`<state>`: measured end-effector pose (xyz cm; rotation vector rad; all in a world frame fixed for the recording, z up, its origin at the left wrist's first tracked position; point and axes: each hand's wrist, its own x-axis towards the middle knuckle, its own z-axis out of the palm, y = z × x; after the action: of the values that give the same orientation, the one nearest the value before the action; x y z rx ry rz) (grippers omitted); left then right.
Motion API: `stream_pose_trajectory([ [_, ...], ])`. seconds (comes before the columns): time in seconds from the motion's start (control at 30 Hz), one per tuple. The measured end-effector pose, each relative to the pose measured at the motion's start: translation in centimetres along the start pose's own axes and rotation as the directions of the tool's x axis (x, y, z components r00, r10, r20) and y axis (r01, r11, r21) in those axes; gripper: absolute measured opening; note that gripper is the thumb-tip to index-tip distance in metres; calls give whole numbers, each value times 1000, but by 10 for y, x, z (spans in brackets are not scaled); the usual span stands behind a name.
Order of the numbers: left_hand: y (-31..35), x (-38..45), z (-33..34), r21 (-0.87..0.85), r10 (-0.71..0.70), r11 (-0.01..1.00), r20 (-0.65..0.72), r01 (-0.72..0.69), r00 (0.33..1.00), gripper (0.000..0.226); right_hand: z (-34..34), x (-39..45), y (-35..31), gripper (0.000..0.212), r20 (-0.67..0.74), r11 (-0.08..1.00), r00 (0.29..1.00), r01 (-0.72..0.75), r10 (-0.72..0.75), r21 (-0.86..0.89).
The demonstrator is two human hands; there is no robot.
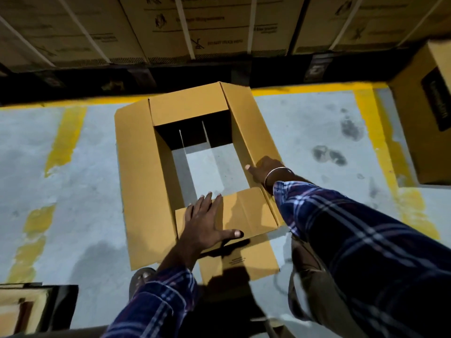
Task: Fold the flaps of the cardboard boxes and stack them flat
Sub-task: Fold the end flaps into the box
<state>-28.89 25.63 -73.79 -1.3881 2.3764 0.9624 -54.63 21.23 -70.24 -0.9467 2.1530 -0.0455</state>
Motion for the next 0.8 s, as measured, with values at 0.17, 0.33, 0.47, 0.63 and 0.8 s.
stream_pose_trajectory([
  [0.17,-5,3,9,16,14,1000,-12,-13,1000,134,15,12,-9,41,-28,997,999,25,-27,-71],
  [0.33,-6,2,7,42,17,999,6,-18,1000,137,18,11,-16,31,-93,997,994,45,-50,-60],
  [0.47,-4,-1,0,65,-17,998,-33,19,999,140,22,13,-14,27,-153,997,987,55,-45,57],
  [0.63,3,-9,-16,186,-93,976,-119,114,989,141,13,11,-24,53,-41,992,999,33,-28,122],
  [0.8,25,-30,-32,288,-65,945,-294,154,954,115,-11,-5,-31,47,-194,970,975,144,-105,198],
])
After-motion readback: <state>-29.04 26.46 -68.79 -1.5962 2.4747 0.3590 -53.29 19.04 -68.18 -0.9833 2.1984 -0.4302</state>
